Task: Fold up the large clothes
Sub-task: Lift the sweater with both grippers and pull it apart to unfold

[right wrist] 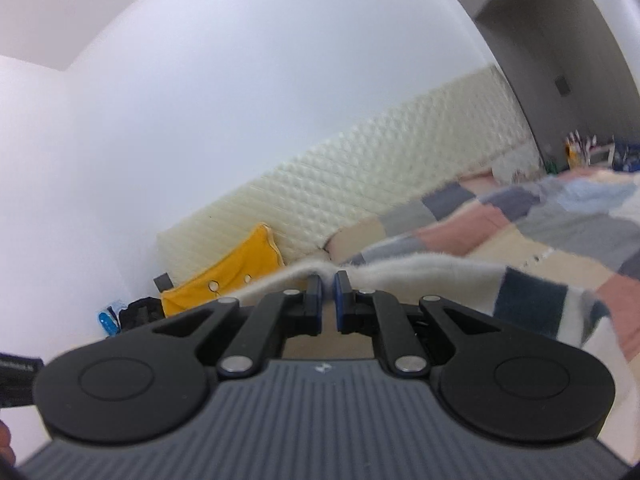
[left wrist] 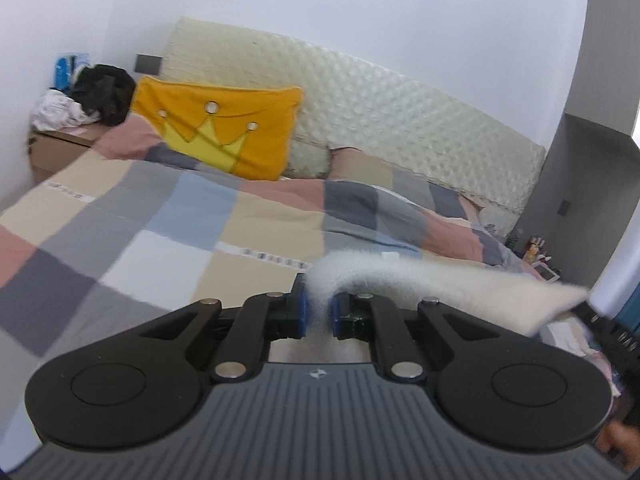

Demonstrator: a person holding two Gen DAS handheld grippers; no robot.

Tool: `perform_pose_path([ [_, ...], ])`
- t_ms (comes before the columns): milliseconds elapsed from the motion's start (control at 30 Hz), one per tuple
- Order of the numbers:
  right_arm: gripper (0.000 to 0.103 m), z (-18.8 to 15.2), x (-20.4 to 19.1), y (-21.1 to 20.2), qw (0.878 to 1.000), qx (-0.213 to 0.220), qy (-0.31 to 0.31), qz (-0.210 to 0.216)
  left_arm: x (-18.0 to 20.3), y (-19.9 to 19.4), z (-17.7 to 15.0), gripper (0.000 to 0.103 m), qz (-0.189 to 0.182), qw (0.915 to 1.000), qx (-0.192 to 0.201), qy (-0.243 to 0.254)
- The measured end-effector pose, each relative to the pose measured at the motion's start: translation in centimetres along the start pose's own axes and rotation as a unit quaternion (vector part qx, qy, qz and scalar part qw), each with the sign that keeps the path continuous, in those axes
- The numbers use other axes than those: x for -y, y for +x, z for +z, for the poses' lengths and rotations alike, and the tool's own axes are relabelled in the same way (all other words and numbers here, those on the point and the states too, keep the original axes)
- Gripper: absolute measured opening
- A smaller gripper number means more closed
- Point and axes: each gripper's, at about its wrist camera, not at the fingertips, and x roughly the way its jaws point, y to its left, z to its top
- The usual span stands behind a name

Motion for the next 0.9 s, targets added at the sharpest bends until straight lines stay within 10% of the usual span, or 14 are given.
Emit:
perform_pose_path([
  [333,0.009,-1.3,-5.0,-5.5,0.997,-0.023,-0.065,0.03,-5.5,-6.3,-6.1,0.013,0.037,0.9982,-0.007,-0.046],
  [900,0.01,-10.9,-3.7,0.2,0.977,-0.21,-0.041,0.021,-11.1,5.9,-12.7,0.023,0.101,0.9882,-0.103,-0.052],
])
